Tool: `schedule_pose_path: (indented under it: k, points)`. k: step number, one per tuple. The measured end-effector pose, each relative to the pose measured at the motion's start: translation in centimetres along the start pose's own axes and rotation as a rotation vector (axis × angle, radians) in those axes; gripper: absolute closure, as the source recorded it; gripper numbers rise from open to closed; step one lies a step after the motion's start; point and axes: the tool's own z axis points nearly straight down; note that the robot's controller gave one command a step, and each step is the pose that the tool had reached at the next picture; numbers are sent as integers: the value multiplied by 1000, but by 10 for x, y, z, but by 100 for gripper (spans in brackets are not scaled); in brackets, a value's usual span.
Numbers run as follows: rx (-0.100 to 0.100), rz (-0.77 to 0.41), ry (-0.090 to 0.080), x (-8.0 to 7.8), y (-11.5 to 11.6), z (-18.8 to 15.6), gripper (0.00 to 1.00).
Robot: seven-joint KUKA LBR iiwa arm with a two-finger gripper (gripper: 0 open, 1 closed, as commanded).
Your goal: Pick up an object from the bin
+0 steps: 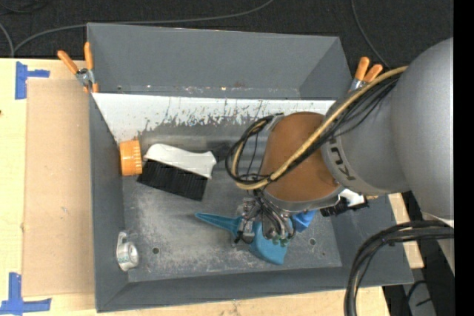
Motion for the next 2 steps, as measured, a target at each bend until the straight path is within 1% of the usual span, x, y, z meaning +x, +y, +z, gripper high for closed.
schedule_pose_path:
  k: [2]
  points:
    - [0,2,2,1,0,-6,100]
